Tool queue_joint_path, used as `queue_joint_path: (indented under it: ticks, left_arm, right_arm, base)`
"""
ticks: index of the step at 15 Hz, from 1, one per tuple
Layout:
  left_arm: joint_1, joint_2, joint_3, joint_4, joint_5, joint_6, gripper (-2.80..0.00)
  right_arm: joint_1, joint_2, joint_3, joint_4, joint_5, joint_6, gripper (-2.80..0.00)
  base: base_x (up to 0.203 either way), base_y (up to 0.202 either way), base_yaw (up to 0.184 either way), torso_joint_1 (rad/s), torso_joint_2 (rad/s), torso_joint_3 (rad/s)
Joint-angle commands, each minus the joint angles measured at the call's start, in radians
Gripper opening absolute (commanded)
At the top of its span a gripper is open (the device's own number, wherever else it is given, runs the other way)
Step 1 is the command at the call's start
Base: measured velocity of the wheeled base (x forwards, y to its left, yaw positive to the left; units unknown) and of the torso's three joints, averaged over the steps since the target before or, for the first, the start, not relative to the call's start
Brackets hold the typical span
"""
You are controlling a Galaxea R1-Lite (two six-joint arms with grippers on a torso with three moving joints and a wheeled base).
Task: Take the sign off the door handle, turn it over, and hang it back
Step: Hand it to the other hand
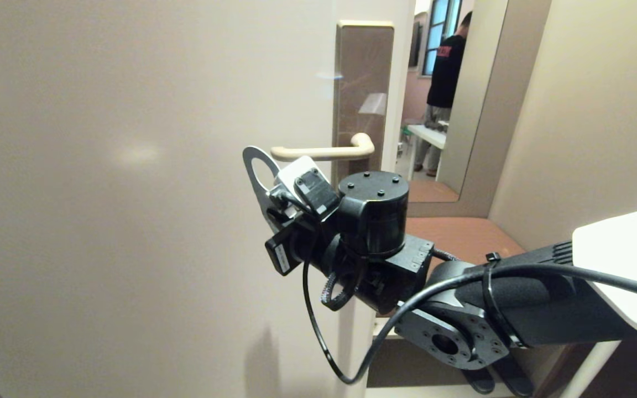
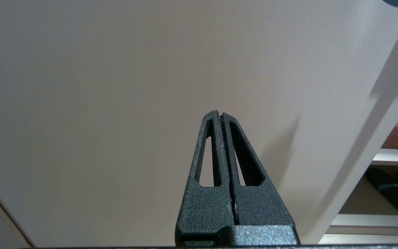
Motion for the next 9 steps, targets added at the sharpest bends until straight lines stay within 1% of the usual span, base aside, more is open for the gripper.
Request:
queue_joint_path:
  ticks: [1,7,9]
  left_arm:
    - [0.001,0.0,0.0,-0.001,0.0,0.0,-2.8]
    - [0.001,0.0,0.0,-0.001,0.0,0.0,-2.8]
    - [0.001,0.0,0.0,-0.001,0.0,0.0,-2.8]
  right_arm:
    - [-0.006,-0.086,0.096,-0.005,0.034,-0.001,-2.8]
    - [-0.052,-0.291,0.368,-0.006,0.124,-0.001,-2.8]
    - [-0.065,-0.354,0.443,-0.006,0.134,-0.001,-2.8]
  base:
    - [0.0,0.0,0.0,0.0,0.0,0.0]
    - [0.0,0.0,0.0,0.0,0.0,0.0]
    - [0.0,0.0,0.0,0.0,0.0,0.0]
